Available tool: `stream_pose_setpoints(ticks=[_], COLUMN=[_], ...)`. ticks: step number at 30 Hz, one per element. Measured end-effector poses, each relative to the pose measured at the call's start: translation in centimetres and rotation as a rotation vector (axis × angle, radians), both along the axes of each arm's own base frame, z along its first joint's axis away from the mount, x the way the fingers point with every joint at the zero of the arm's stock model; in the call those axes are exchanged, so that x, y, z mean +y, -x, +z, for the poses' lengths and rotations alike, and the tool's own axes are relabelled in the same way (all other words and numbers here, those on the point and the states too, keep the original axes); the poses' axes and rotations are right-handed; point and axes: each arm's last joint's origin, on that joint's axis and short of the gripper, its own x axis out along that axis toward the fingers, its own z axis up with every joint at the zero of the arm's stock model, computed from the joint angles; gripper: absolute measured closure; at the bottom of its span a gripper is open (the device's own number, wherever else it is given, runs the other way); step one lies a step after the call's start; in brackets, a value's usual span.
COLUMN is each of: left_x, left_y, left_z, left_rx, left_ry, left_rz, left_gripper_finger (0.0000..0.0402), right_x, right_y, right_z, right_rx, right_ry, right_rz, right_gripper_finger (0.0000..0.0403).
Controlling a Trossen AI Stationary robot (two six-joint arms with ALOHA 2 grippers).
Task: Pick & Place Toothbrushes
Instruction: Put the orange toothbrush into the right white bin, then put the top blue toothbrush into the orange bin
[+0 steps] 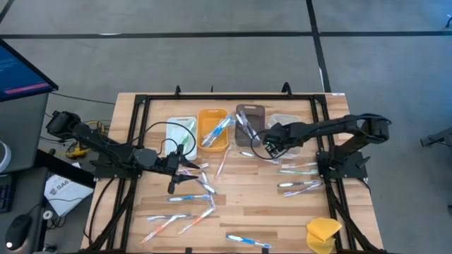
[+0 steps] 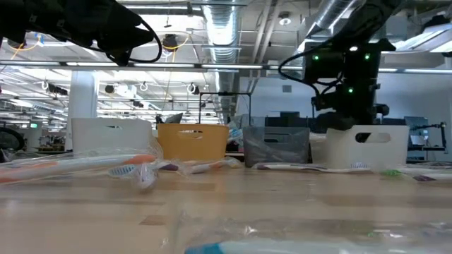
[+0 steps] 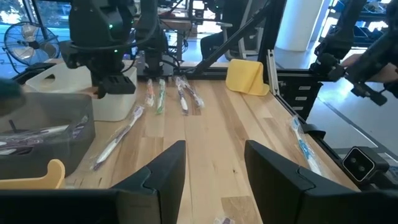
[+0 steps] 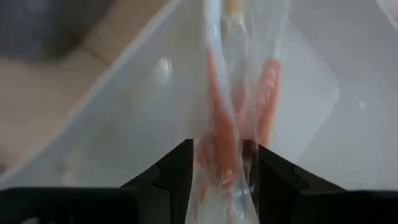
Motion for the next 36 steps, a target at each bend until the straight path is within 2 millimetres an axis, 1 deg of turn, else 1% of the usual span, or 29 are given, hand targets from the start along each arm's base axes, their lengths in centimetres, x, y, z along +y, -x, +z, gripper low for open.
stream_pose_setpoints(ticks=[2,5,8,14,20,23,27,30,33,36], left_x=[0.0,0.0,0.0,0.0,0.0,0.0,0.0,0.0,0.0,0.0], left_y=[0.0,0.0,0.0,0.0,0.0,0.0,0.0,0.0,0.0,0.0], left_z=[0.0,0.0,0.0,0.0,0.0,0.0,0.0,0.0,0.0,0.0], left_rx=[0.0,0.0,0.0,0.0,0.0,0.0,0.0,0.001,0.002,0.002], left_ry=[0.0,0.0,0.0,0.0,0.0,0.0,0.0,0.0,-0.001,-0.001], left_rz=[0.0,0.001,0.0,0.0,0.0,0.0,0.0,0.0,0.0,0.0], left_gripper_finger=[0.0243,0.0243,0.0243,0.0243,0.0243,0.0243,0.0243,0.0243,0.0243,0.0243], right_x=[-0.1,-0.1,0.0,0.2,0.5,1.0,2.4,3.9,5.6,7.1], right_y=[-0.2,-0.2,0.0,1.2,2.4,2.9,3.4,3.7,3.7,3.4], right_z=[0.1,0.9,2.4,4.7,6.2,7.2,8.7,9.7,10.2,10.3], right_rx=[-0.009,-0.032,-0.091,-0.171,-0.214,-0.262,-0.343,-0.392,-0.415,-0.436], right_ry=[0.006,0.023,0.041,0.047,0.048,0.059,0.074,0.086,0.093,0.09], right_rz=[0.013,0.019,0.02,0.02,0.021,0.042,0.16,0.305,0.46,0.567], right_gripper_finger=[0.0269,0.0271,0.0273,0.0274,0.0274,0.0274,0.0274,0.0274,0.0274,0.0274])
